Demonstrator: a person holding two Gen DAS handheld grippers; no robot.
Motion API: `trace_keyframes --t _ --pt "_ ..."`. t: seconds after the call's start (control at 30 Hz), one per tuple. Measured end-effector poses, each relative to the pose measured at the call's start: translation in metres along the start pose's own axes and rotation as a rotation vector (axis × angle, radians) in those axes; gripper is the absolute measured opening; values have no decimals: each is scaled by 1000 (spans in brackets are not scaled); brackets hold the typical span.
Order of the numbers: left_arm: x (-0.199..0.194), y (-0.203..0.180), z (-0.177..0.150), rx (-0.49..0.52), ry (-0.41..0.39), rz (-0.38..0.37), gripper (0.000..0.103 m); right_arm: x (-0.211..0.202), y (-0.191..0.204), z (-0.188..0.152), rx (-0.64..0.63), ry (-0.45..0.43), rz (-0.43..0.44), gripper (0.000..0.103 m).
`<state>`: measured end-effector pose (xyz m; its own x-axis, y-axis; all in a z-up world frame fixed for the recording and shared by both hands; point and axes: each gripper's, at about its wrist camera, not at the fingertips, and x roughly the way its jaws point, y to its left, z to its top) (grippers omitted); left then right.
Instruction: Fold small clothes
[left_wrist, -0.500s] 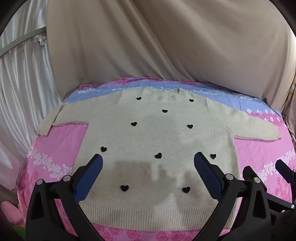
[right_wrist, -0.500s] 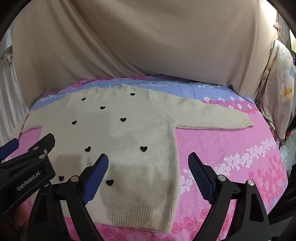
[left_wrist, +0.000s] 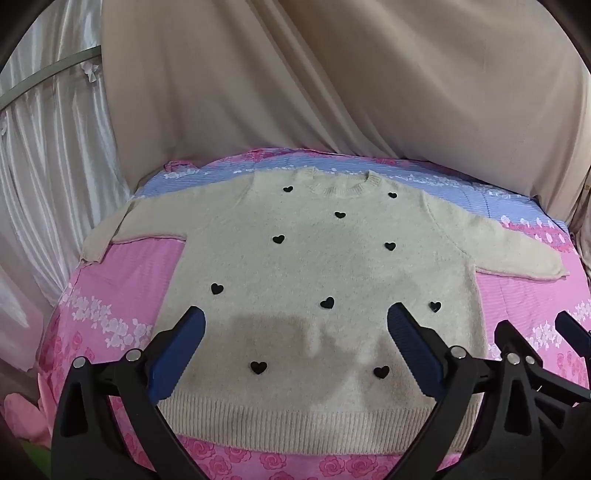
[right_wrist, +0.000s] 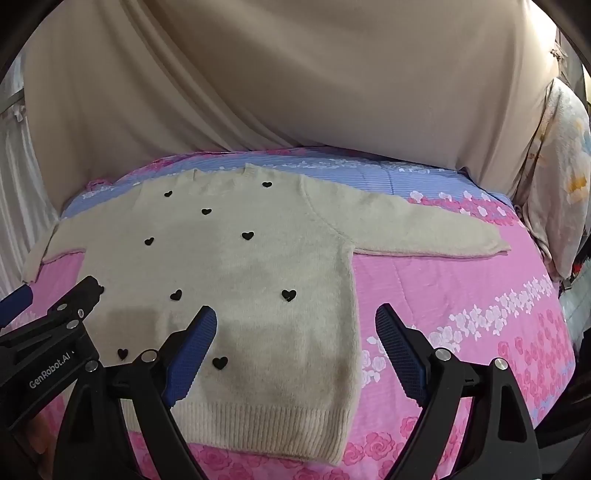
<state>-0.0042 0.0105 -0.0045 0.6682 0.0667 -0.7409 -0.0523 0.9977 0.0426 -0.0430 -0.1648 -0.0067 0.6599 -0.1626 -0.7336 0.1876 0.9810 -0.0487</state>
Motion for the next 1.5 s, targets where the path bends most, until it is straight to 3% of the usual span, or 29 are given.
trace_keyframes --t 1.5 --pt "1 3 -3 0 8 23 97 0 8 10 -22 1 1 86"
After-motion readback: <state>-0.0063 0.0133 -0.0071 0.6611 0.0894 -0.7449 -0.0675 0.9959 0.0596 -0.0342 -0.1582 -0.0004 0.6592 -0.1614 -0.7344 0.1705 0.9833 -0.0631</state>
